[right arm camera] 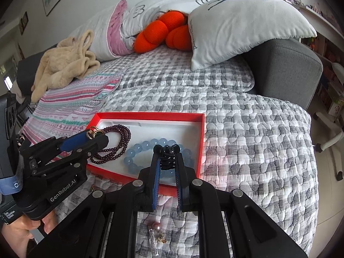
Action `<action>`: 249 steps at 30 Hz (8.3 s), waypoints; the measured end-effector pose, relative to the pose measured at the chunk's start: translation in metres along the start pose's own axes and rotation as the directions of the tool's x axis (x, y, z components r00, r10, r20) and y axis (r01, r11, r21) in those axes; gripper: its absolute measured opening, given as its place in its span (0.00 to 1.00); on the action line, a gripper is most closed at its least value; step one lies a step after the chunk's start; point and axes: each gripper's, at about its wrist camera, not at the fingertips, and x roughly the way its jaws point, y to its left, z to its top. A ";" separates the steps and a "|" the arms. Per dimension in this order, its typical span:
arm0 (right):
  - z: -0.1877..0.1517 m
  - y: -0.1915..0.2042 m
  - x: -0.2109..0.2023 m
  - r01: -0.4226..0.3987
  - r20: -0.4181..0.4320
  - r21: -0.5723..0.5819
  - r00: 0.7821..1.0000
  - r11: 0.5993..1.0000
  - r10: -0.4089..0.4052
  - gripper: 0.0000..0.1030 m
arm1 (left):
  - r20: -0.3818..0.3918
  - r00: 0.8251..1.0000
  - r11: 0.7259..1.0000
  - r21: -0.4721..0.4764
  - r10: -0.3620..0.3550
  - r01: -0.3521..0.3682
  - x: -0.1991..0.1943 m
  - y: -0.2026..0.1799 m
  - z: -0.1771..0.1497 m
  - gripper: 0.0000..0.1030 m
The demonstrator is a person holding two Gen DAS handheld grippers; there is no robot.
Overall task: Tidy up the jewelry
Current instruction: 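Lower the gold ring into the box with the left tool while the right lowers the clip, then withdraw both open tools from the box toward the remaining jewelry, then grasp the small rose-gold ring with the left tool while the right grasps a small silver ring, then place both small rings into the red box and open both tools, then grasp the green beaded bracelet with the left tool while the right grasps a small gold earring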
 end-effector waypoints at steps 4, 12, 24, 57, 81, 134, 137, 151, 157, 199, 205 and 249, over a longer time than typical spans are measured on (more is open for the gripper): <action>-0.001 0.000 0.000 0.000 -0.001 -0.002 1.000 1.000 0.000 0.14 | -0.002 1.000 1.000 0.004 0.004 -0.004 0.000 -0.001 0.000 0.31; 0.001 -0.001 0.001 -0.002 -0.002 -0.002 1.000 1.000 0.002 0.14 | -0.009 1.000 1.000 0.025 0.011 -0.011 -0.020 -0.006 0.000 0.54; 0.005 0.007 0.015 -0.035 -0.023 0.000 0.999 0.999 0.035 0.15 | -0.040 0.998 0.998 0.028 0.054 -0.053 -0.043 0.012 -0.018 0.66; -0.082 -0.010 -0.048 0.102 -0.111 0.009 0.989 0.995 -0.100 0.65 | -0.149 0.988 0.999 0.011 0.043 -0.041 -0.092 0.027 -0.094 0.84; -0.123 -0.013 -0.048 0.110 -0.130 -0.127 0.983 0.986 -0.126 0.74 | -0.185 0.975 0.962 0.218 -0.126 0.166 -0.081 -0.003 -0.121 0.22; -0.082 0.052 -0.033 -0.042 -0.113 -0.211 0.993 0.976 0.018 0.18 | -0.123 0.991 0.996 -0.075 -0.054 0.045 -0.089 0.037 -0.077 0.18; -0.071 0.046 -0.039 -0.037 -0.084 -0.184 0.996 0.982 0.022 0.18 | -0.107 0.992 0.995 -0.090 -0.062 0.053 -0.087 0.037 -0.066 0.18; -0.023 0.023 -0.030 -0.037 0.013 -0.057 0.999 0.998 0.037 0.18 | -0.042 0.994 0.988 -0.120 -0.102 0.096 -0.057 0.024 -0.022 0.18; -0.008 0.012 -0.019 -0.046 0.034 -0.017 0.998 0.999 0.046 0.18 | -0.041 0.993 0.988 -0.118 -0.108 0.102 -0.035 0.018 -0.010 0.18; -0.026 -0.014 -0.041 -0.006 0.018 -0.040 1.000 0.999 0.007 0.64 | -0.116 0.993 0.996 -0.087 -0.007 -0.003 -0.063 0.030 -0.050 0.81; -0.045 -0.024 -0.042 0.004 -0.045 -0.009 0.999 1.000 -0.005 0.67 | -0.161 0.987 0.996 -0.088 -0.015 0.001 -0.061 0.033 -0.067 0.82; -0.095 -0.007 -0.036 0.038 -0.139 -0.146 0.989 0.989 -0.058 0.68 | -0.205 0.971 0.974 0.166 -0.119 0.155 -0.051 -0.040 -0.092 0.53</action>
